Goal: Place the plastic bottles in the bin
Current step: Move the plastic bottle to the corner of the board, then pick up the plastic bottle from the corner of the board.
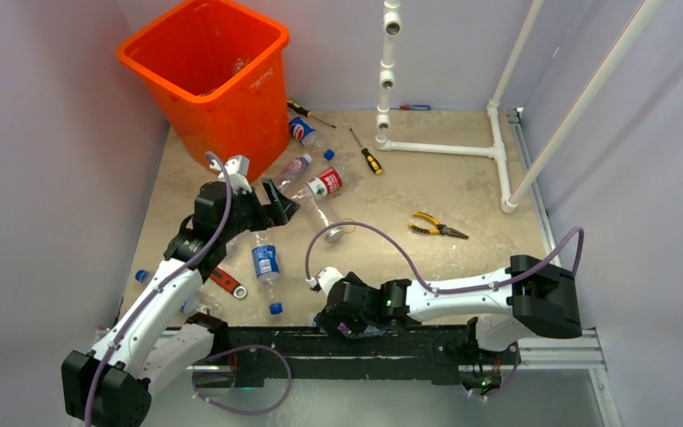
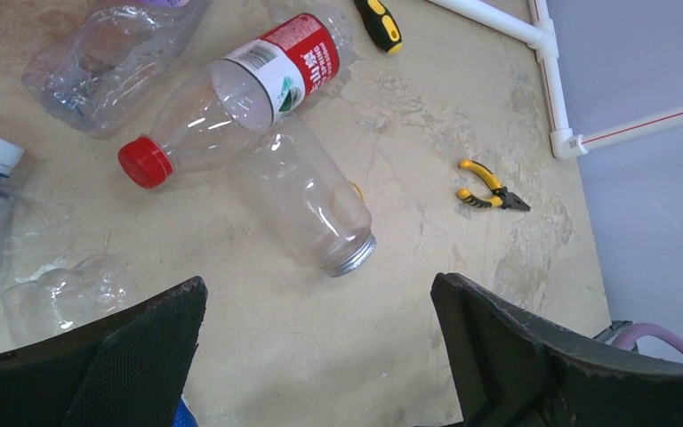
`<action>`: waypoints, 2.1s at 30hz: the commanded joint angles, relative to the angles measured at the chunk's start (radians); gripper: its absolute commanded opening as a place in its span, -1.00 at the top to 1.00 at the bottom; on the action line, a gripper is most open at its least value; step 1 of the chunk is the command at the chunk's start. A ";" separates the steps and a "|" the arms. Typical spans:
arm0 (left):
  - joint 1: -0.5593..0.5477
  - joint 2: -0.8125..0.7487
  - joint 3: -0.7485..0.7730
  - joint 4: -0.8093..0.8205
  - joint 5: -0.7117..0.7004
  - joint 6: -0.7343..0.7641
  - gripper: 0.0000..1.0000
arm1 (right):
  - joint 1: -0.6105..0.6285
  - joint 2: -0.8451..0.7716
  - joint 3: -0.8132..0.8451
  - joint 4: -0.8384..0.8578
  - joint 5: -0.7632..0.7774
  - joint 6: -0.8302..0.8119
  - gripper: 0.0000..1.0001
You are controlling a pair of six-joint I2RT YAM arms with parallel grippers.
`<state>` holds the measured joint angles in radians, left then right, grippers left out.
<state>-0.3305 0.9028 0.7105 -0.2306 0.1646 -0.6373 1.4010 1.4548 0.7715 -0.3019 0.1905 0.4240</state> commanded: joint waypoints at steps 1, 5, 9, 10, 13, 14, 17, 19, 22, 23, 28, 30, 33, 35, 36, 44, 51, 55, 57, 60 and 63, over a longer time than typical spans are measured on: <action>-0.005 -0.007 -0.027 0.062 0.035 -0.026 -0.98 | 0.006 0.023 0.040 -0.016 0.002 -0.005 -0.98; -0.005 -0.002 -0.034 0.071 0.042 -0.033 -0.98 | 0.006 0.042 0.035 -0.047 0.022 0.047 -0.90; -0.005 0.000 -0.030 0.077 0.045 -0.036 -0.98 | 0.002 0.041 0.033 -0.063 0.087 0.085 -0.67; -0.005 0.001 -0.029 0.080 0.045 -0.035 -0.97 | -0.002 0.044 0.032 -0.069 0.104 0.096 -0.60; -0.005 0.010 -0.013 0.083 0.050 -0.035 -0.96 | -0.013 0.041 0.031 -0.074 0.148 0.130 -0.40; -0.005 0.013 -0.006 0.082 0.055 -0.035 -0.95 | -0.020 0.035 0.026 -0.072 0.159 0.140 -0.33; -0.005 0.021 0.014 0.083 0.060 -0.035 -0.93 | -0.043 0.004 0.006 -0.047 0.180 0.165 -0.14; -0.005 0.026 0.022 0.088 0.060 -0.033 -0.93 | -0.060 -0.016 -0.016 -0.018 0.210 0.184 -0.03; -0.005 0.038 0.033 0.089 0.064 -0.032 -0.92 | -0.094 -0.046 -0.036 0.021 0.251 0.210 0.14; -0.005 0.042 0.038 0.087 0.067 -0.030 -0.91 | -0.113 -0.057 -0.047 0.038 0.252 0.222 0.19; -0.005 0.039 0.056 0.071 0.062 -0.020 -0.91 | -0.195 -0.125 -0.125 0.134 0.243 0.282 0.19; -0.005 0.038 0.056 0.068 0.059 -0.018 -0.91 | -0.198 -0.146 -0.142 0.158 0.233 0.286 -0.07; -0.005 0.042 0.054 0.068 0.059 -0.015 -0.91 | -0.198 -0.159 -0.148 0.172 0.191 0.272 -0.55; -0.005 0.046 0.049 0.074 0.064 -0.018 -0.91 | -0.198 -0.160 -0.152 0.170 0.170 0.265 -0.72; -0.005 0.045 0.043 0.079 0.069 -0.022 -0.91 | -0.198 -0.158 -0.153 0.161 0.164 0.266 -0.77; -0.005 0.054 0.007 0.111 0.085 -0.031 -0.91 | -0.198 -0.094 -0.146 0.136 0.172 0.270 -0.85; -0.005 0.056 -0.002 0.114 0.097 -0.024 -0.91 | -0.171 0.033 -0.057 0.054 0.226 0.264 -0.72; -0.005 0.051 -0.016 0.118 0.102 -0.026 -0.91 | -0.169 0.074 -0.033 0.030 0.239 0.267 -0.52; -0.005 0.047 -0.024 0.121 0.105 -0.027 -0.91 | -0.168 0.087 -0.027 0.027 0.242 0.269 -0.37; -0.005 0.046 -0.027 0.118 0.112 -0.028 -0.91 | -0.165 0.086 -0.023 0.025 0.240 0.269 -0.13; -0.005 0.044 -0.009 0.101 0.113 -0.016 -0.91 | -0.159 0.063 -0.023 0.024 0.249 0.270 0.09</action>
<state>-0.3305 0.9607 0.6872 -0.1513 0.2588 -0.6621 1.2304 1.5242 0.7361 -0.2356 0.4358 0.6788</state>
